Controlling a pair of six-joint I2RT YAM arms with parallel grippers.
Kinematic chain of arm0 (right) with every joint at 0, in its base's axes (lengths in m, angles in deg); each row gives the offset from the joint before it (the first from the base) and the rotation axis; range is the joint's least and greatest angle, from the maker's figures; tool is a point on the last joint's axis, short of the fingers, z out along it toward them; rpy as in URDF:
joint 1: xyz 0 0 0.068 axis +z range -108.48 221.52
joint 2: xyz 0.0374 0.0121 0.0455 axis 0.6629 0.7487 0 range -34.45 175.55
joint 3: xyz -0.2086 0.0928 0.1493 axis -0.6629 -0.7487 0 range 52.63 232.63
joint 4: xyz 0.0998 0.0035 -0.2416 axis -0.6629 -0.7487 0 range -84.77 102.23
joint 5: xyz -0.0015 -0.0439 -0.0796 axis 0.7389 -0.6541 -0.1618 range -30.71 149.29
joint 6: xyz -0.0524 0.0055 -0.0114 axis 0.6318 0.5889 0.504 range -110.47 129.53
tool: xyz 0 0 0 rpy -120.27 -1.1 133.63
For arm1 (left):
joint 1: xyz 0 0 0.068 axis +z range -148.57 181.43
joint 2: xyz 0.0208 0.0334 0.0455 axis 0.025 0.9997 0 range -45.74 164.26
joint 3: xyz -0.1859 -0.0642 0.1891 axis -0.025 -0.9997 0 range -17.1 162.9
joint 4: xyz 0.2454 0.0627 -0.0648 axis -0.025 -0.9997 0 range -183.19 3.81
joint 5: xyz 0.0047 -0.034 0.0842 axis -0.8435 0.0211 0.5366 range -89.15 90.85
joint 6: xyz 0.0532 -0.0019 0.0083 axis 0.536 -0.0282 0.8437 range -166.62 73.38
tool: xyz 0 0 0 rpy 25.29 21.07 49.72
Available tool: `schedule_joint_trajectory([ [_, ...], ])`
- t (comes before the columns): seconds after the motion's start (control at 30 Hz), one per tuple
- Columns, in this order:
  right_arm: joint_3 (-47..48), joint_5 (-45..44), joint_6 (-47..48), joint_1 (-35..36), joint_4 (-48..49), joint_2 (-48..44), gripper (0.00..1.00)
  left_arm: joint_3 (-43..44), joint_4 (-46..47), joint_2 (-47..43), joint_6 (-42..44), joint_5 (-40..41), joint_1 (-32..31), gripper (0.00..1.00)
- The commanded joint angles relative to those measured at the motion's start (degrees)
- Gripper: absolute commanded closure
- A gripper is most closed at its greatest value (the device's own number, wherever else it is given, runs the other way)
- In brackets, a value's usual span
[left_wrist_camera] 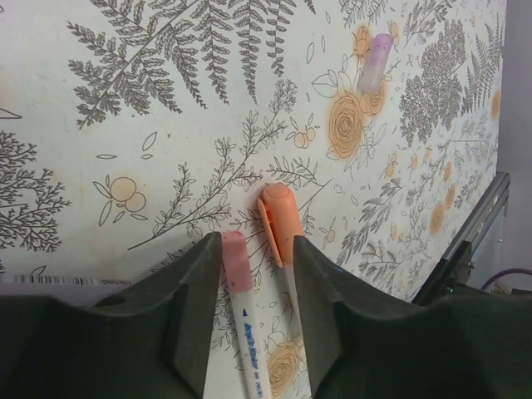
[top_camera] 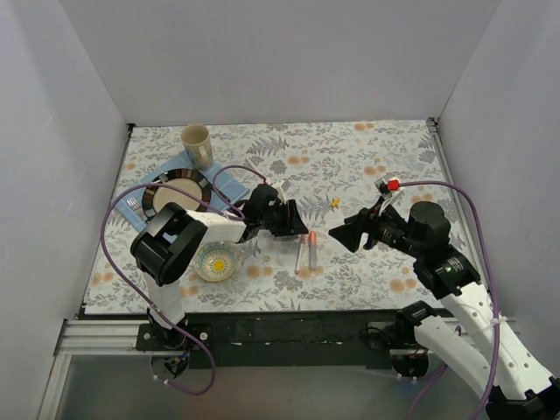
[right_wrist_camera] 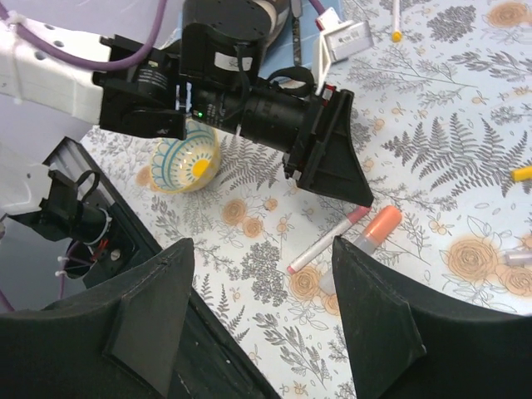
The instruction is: Insert the pens into the pen caps
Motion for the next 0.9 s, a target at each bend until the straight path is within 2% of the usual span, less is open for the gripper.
schedule_joint_trajectory([
  [0.0,2.9,-4.7,1.1,0.0,-4.0,1.2,0.27,2.1,-2.4,-2.0,0.3,2.9,0.0,0.54],
  [0.1,3.5,-6.3,0.6,0.1,-6.2,1.8,0.28,3.8,-4.2,-4.7,-0.3,5.1,0.0,0.49],
  [0.17,3.3,-7.6,0.1,0.0,-6.6,1.6,0.29,7.0,-9.5,-6.2,-2.1,12.0,0.0,0.46],
  [0.3,1.5,-10.6,-2.8,0.0,-6.5,1.3,0.29,13.8,-24.9,-8.0,-7.8,24.3,0.5,0.46],
  [0.4,1.4,-15.2,-5.1,0.0,-7.5,2.4,0.29,15.1,-30.2,-9.2,-11.1,29.9,0.7,0.46],
  [0.47,1.5,-17.2,-6.3,0.1,-8.2,3.4,0.29,14.4,-32.5,-10.7,-17.3,34.5,0.7,0.46],
  [0.57,1.3,-17.8,-6.7,0.0,-8.1,4.0,0.3,15.2,-38.2,-10.9,-24.5,37.7,0.7,0.46],
  [0.87,0.2,-14.8,-7.0,0.0,-5.8,3.1,0.31,20.3,-48.4,-4.4,-33.1,40.0,0.7,0.49],
])
